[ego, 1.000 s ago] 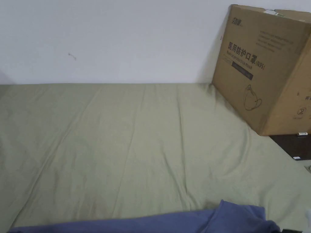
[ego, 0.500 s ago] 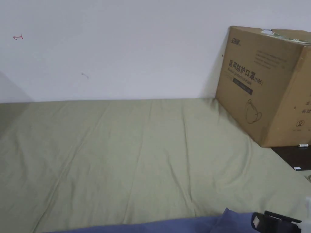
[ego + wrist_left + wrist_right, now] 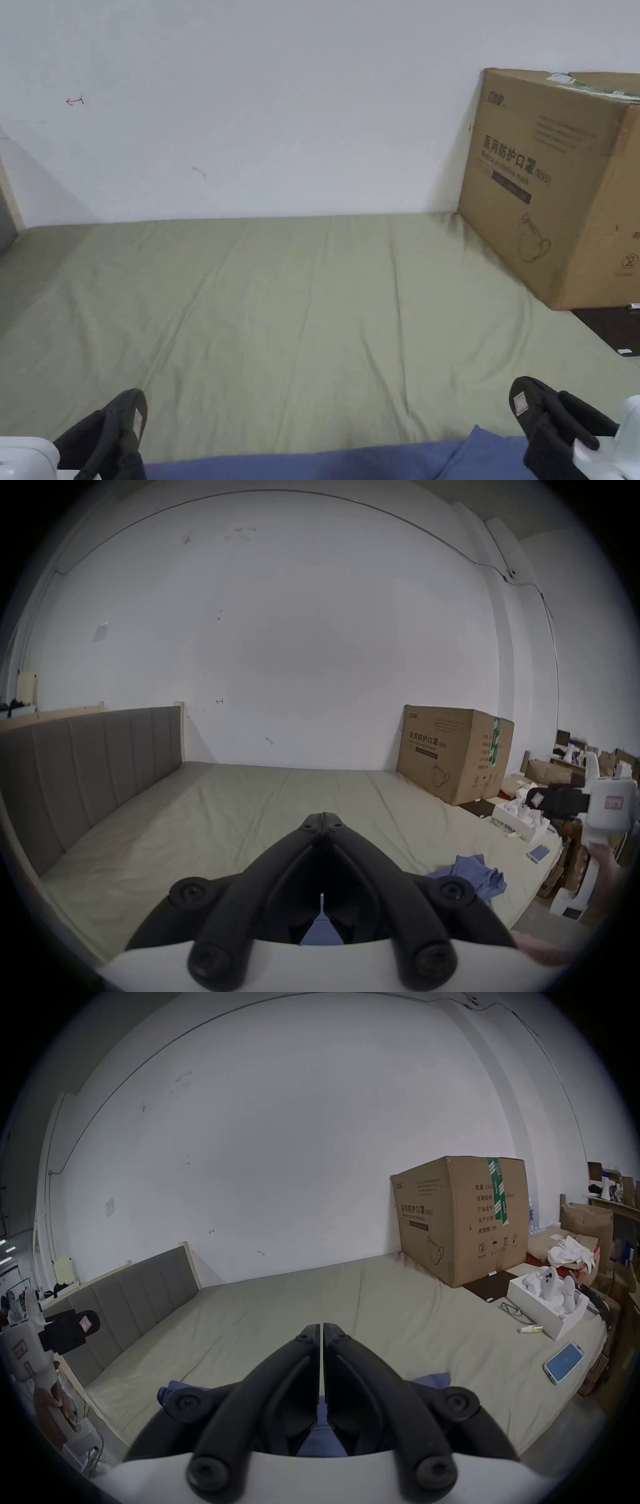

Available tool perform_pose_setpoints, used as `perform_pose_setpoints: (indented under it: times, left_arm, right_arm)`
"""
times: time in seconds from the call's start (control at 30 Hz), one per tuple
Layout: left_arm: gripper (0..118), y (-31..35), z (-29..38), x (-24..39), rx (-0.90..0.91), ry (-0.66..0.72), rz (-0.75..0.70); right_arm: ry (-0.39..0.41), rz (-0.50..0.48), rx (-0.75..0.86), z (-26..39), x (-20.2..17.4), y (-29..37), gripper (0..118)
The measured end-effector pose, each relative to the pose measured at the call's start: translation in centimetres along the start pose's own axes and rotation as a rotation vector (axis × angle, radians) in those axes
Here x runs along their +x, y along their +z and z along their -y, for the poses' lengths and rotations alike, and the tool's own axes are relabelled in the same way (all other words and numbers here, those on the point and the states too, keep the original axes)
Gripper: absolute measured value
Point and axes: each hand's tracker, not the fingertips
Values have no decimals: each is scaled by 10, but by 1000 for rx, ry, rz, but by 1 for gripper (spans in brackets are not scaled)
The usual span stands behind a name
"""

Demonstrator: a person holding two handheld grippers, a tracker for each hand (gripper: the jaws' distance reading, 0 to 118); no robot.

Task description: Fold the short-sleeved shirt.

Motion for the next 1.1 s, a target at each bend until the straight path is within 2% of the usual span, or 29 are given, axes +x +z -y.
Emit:
perform_pose_setpoints:
  times: [0.1,0.23,0.3,0.37,0.4,0.43,0.5,0.53,0.57,0.73,0.83,0.9,0.97,1.0,1.03,1.07,1.1]
  left_arm:
    - [0,-3,-14,-28,-28,19,29]
    - [0,-43,-11,-101,-332,217,111]
    - [0,-69,13,-146,-553,463,234]
    - [1,-81,44,-184,-621,694,294]
    - [6,-89,56,-198,-646,762,302]
    - [30,-92,68,-210,-653,799,299]
    - [97,-102,94,-226,-691,842,270]
    - [112,-108,105,-230,-707,857,275]
    - [116,-114,120,-233,-733,877,299]
    - [118,-139,170,-242,-725,1138,397]
    - [118,-163,199,-234,-800,1153,433]
    - [118,-175,212,-227,-800,1203,544]
    - [118,-197,237,-239,-785,1359,682]
    - [118,-203,244,-236,-785,1373,663]
    - [114,-207,246,-236,-784,1339,636]
    - [100,-202,245,-222,-760,1317,611]
    - [67,-203,248,-223,-740,1273,558]
  right_arm:
    - [-2,3,7,-4,4,3,3]
    - [-10,-15,-37,-3,7,-1,3]
    - [-16,-27,-65,-1,5,-4,3]
    - [-23,-48,-97,3,3,-9,3]
    - [-20,-53,-118,5,2,-12,3]
    - [-14,-52,-134,7,0,-16,3]
    - [-4,-63,-165,10,-5,-24,3]
    - [-2,-68,-175,11,-8,-27,3]
    - [3,-72,-186,13,-12,-31,3]
    - [33,-84,-249,21,-27,-47,3]
    - [47,-98,-285,26,-34,-56,3]
    - [43,-114,-297,28,-37,-60,3]
    - [17,-148,-303,29,-38,-63,3]
    - [7,-154,-308,30,-39,-66,3]
    - [0,-155,-315,30,-41,-68,3]
    - [-9,-159,-325,31,-42,-72,3]
    - [-18,-164,-333,32,-43,-73,3]
